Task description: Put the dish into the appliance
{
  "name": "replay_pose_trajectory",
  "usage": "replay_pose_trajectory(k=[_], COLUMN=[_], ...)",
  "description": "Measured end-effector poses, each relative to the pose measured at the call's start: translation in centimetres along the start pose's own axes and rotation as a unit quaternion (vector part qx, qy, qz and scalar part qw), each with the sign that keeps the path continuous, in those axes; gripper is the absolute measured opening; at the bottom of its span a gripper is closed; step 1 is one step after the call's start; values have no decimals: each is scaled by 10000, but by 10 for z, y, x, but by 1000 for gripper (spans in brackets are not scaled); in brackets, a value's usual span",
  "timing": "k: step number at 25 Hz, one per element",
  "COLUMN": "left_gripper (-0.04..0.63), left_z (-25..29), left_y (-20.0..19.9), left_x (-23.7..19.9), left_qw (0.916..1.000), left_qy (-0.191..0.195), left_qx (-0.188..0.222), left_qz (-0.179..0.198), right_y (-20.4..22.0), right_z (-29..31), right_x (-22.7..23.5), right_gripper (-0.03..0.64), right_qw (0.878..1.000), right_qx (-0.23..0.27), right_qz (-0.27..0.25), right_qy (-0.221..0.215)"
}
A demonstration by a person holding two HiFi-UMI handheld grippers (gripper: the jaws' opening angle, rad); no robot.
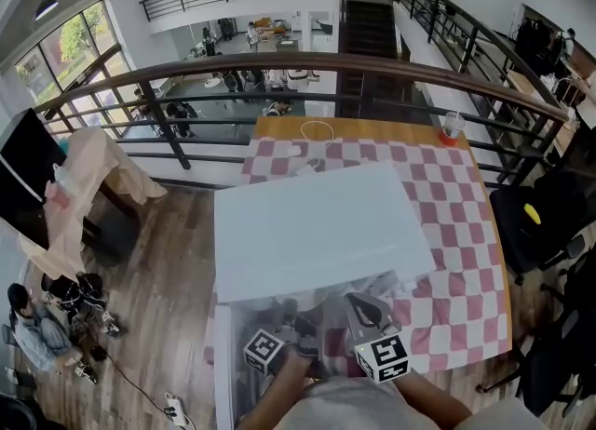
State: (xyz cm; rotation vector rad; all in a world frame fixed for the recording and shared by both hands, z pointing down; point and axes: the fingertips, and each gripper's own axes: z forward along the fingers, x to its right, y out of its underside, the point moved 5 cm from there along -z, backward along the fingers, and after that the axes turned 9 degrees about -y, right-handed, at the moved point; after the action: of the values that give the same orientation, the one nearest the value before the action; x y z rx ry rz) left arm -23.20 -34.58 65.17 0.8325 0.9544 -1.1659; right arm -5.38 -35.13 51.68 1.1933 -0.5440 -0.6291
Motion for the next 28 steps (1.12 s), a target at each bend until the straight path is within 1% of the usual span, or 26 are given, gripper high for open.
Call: replay_pose_trajectory(k=[2,5,10,12,16,18,20,22,23,24,25,26,28], left_gripper=[21,20,17,17,17,20,21,26,31,41,65,73,74], left_z=[4,10,16,17,13,12,12,10,9,9,9,10,11], left_y=[0,1,2,4,6,6,5,5,4,3,2,0,-1], left_x=[-6,-9,-4,-1,-1,0,1,1,1,1,1,2,3], left_qw=[9999,9999,9993,9984,9961,9948,9936,9906,9872,9823,9769,9728,9704], left_qy=[-97,-145,-227,-361,-778,-872,-918,-1078,-1211,-1353,-1467,-1530,-1534], left_qx=[45,88,114,88,89,98,90,77,69,58,47,38,17], left_qz=[-42,-18,280,417,410,511,646,842,1035,1293,1552,1739,1866], right_y=[1,4,7,7,8,8,9,10,10,11,11,11,12], right_z=[-2,-5,-9,-10,-14,-16,-18,-22,-24,-25,-26,-27,-29], right_x=[3,7,9,10,8,8,8,8,9,9,9,9,9], right_gripper=[-1,0,-1,-2,-1,0,-1,-1,0,-2,-1,0,-1], right_qw=[10000,10000,9999,9999,9999,9999,9999,9998,9998,9998,9998,9997,9997], right_qx=[-7,-26,-38,-29,-9,24,47,59,63,66,67,70,80], right_qz=[3,15,38,43,49,57,68,70,69,66,65,67,75], right_qy=[26,77,117,119,100,101,124,154,167,180,194,208,237])
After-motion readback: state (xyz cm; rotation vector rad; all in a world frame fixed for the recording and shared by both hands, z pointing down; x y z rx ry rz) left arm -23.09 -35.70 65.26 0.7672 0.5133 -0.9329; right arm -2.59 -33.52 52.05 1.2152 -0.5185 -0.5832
